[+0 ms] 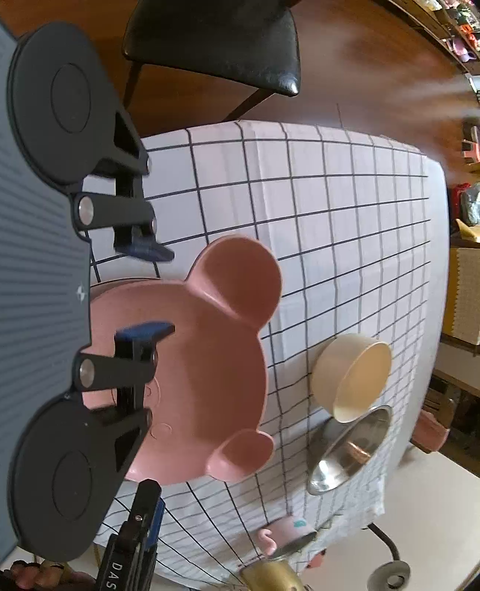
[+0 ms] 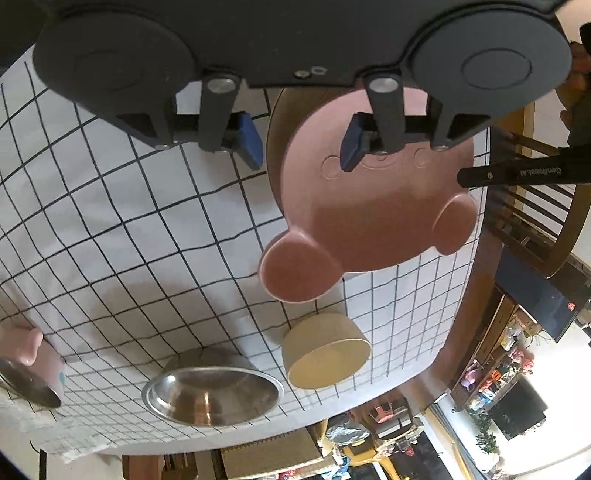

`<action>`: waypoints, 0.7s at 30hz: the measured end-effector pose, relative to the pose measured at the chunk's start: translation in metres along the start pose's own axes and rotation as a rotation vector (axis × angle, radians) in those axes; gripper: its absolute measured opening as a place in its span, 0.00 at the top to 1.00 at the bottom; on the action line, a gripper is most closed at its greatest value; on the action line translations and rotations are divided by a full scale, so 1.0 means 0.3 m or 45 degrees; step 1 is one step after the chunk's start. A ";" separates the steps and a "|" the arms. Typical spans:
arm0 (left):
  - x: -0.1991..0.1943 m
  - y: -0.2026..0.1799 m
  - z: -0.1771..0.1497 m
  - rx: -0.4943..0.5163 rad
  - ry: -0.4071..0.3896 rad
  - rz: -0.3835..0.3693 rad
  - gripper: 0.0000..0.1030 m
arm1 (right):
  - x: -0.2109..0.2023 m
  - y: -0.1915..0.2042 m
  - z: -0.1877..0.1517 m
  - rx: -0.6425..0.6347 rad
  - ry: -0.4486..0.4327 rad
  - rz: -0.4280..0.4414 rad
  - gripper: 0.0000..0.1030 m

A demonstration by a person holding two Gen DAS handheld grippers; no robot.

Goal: Organize plates and bowls
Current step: 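Lower the pink bear plate onto the white plates and open both grippers, then move both grippers to the rim of the large steel bowl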

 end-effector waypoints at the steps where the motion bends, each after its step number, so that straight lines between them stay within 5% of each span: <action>1: -0.011 0.000 0.001 0.002 -0.016 0.009 0.55 | -0.004 0.005 0.000 -0.010 -0.003 -0.002 0.52; 18: -0.175 -0.215 0.051 0.174 -0.301 -0.009 0.45 | -0.156 0.045 0.112 -0.194 -0.184 0.010 0.25; 21: -0.181 -0.269 0.074 0.189 -0.330 -0.016 0.36 | -0.186 0.035 0.144 -0.223 -0.222 0.007 0.20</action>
Point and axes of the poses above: each gripper's, at about its wrist camera, not at the fingertips, and x roughly the way its jaws point, y to its left, z to its top, the point moved 2 cm from there along x, roughly the way its jaws point, and after that the axes turned 2 degrees about -z, right-handed, at the moved point
